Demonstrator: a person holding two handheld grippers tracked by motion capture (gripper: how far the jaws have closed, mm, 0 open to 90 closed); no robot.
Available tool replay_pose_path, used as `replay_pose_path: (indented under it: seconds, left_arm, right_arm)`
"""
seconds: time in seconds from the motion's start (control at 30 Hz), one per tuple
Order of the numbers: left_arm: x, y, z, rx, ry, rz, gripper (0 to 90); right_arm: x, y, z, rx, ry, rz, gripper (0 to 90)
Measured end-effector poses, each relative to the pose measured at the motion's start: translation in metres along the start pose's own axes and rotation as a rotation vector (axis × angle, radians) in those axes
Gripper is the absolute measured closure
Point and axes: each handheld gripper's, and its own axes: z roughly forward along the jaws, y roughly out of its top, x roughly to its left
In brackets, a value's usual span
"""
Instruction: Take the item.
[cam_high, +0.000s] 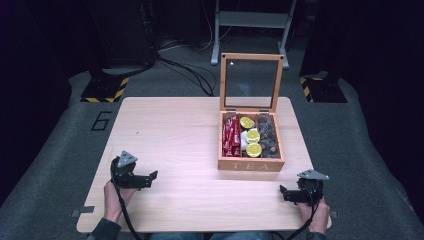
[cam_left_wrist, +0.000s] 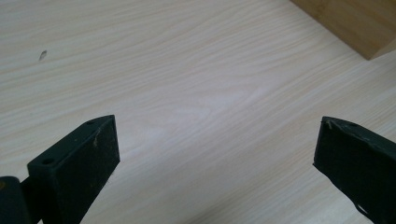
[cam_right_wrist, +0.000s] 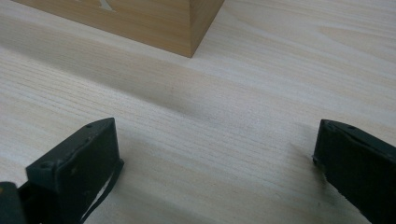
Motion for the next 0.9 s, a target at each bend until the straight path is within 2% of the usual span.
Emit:
replay_pose_path:
  seconds: [0.13,0.27,0.37,0.53,0.57,0.63,0.87,0.9]
  left_arm:
    - [-0.006,0.011,0.002,-0.010,-0.019,0.007,0.2]
    - [-0.013,0.028,0.009,-0.009,-0.045,0.043,0.4]
    - [-0.016,0.036,0.016,-0.011,-0.067,0.047,0.4]
    - [-0.031,0.057,0.026,-0.008,-0.103,0.094,0.9]
    - [-0.031,0.057,0.026,-0.008,-0.103,0.094,0.9]
    - [-0.039,0.069,0.033,-0.013,-0.130,0.107,0.9]
    - [-0.059,0.096,0.046,-0.022,-0.165,0.154,1.4]
    - [-0.059,0.096,0.046,-0.022,-0.165,0.154,1.5]
  right_arm:
    - [0.000,0.000,0.000,0.005,0.002,0.003,0.0]
    - [0.000,0.000,0.000,0.002,0.003,0.005,0.0]
    - [0.000,0.000,0.000,0.002,0.001,0.000,0.0]
    - [0.000,0.000,0.000,-0.006,-0.001,0.000,0.0]
    - [0.000,0.000,0.000,0.005,0.002,0.003,0.0]
    - [0.000,0.000,0.000,0.004,0.001,0.004,0.0]
    - [0.000,0.000,0.000,0.005,0.002,0.004,0.0]
    - [0.000,0.000,0.000,0.005,0.002,0.004,0.0]
